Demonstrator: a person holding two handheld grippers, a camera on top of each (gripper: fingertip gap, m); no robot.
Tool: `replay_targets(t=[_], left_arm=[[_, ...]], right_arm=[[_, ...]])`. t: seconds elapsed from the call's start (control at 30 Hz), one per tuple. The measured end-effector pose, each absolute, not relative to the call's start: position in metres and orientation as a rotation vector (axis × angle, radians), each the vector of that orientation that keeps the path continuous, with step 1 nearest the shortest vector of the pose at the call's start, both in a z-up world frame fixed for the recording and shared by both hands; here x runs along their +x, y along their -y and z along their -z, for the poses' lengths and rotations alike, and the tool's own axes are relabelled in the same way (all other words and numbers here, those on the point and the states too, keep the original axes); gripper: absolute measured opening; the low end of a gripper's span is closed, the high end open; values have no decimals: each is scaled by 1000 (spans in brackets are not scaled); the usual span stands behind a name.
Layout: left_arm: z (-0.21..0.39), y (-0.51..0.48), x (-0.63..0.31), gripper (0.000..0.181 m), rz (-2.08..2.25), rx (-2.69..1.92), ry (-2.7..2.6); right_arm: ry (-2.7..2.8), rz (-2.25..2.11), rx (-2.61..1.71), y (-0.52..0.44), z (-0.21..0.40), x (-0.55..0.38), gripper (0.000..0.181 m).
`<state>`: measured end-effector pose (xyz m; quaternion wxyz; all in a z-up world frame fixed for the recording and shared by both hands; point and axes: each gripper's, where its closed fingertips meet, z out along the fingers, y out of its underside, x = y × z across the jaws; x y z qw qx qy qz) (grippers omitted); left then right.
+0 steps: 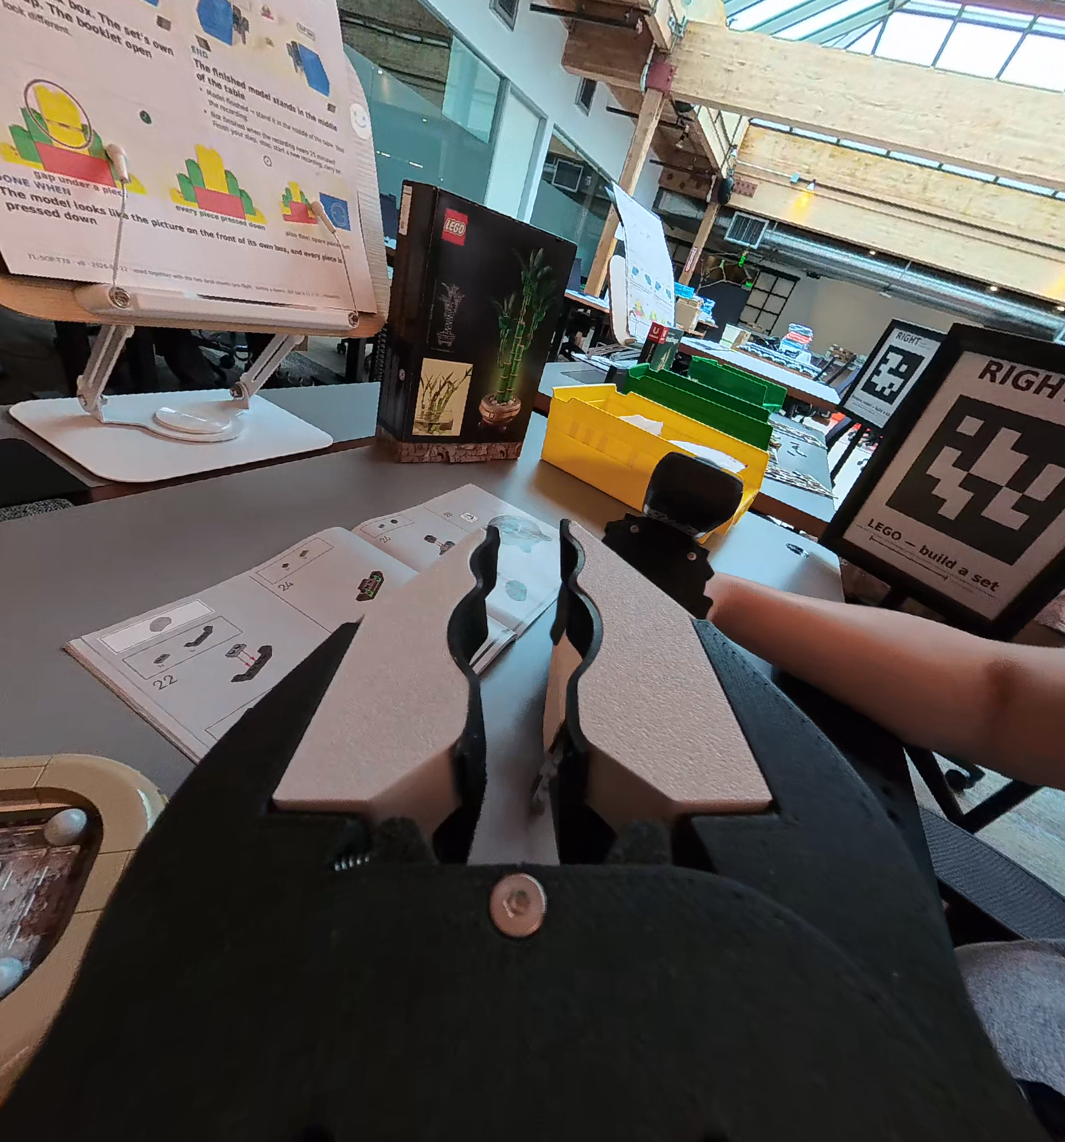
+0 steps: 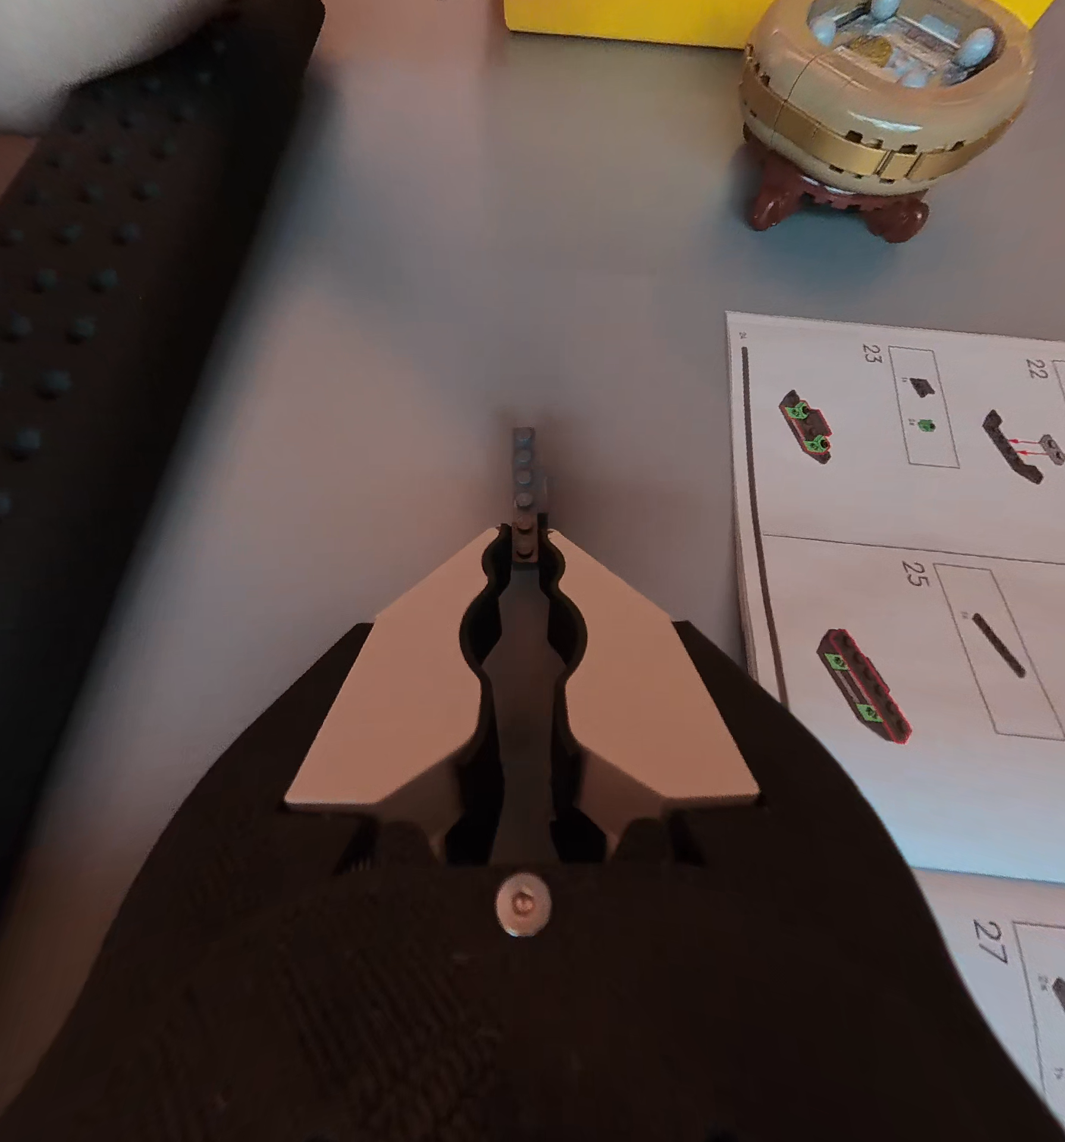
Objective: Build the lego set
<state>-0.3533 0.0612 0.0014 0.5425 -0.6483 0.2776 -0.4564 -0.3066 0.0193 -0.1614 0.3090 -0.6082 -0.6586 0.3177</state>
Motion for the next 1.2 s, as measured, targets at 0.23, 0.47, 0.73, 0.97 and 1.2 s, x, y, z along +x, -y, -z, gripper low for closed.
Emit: replay_targets(t=[0.23, 0.47, 0.73, 0.97, 1.2], left_arm=[[2, -61, -352, 18, 1074, -1555, -673], [-5, -60, -356, 18, 1033, -1519, -672], [27, -33, -323, 30, 1017, -1562, -1010], [125, -22, -300, 33, 588, -1753, -1463], [140, -28, -301, 35, 674, -1847, -1424]], right_arm=[[1722, -832, -1591, -20, 151, -297, 22], [1302, -586, -1574, -72, 81, -219, 26], [792, -403, -1581, -134, 39, -111, 26], [881, -415, -1621, -137, 58, -129, 26], [957, -407, -1629, -136, 65, -143, 26]])
